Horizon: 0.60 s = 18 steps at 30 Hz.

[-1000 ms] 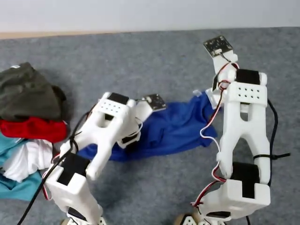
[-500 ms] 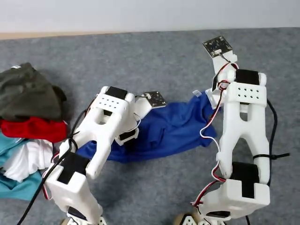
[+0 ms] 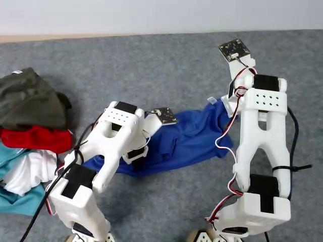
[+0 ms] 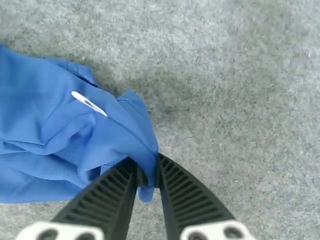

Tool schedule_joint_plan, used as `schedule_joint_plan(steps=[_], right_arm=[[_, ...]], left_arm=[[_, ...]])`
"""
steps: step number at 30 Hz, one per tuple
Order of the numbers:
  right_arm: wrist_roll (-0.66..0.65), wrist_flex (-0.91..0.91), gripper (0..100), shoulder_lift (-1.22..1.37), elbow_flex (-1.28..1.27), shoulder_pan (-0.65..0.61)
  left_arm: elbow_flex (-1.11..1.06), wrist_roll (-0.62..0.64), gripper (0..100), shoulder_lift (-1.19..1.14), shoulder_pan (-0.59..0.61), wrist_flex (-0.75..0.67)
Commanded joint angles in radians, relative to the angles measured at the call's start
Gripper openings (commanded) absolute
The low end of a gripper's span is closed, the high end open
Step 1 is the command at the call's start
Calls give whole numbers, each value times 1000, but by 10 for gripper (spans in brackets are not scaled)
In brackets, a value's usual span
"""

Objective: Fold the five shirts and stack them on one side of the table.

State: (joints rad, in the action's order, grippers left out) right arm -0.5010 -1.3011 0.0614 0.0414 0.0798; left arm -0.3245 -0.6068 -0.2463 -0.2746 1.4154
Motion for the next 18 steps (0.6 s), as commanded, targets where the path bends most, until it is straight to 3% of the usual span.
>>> schedule_joint_plan(steps=[1, 10, 18], right_arm=[[-5, 5, 9, -8, 8, 5], [-5, 5, 9, -12, 9, 5], [-5, 5, 9, -13, 12, 4]], left_arm=[[1, -6, 164, 8, 2, -37], [16, -5, 9, 17, -5, -60], [217, -5, 7, 17, -5, 146]])
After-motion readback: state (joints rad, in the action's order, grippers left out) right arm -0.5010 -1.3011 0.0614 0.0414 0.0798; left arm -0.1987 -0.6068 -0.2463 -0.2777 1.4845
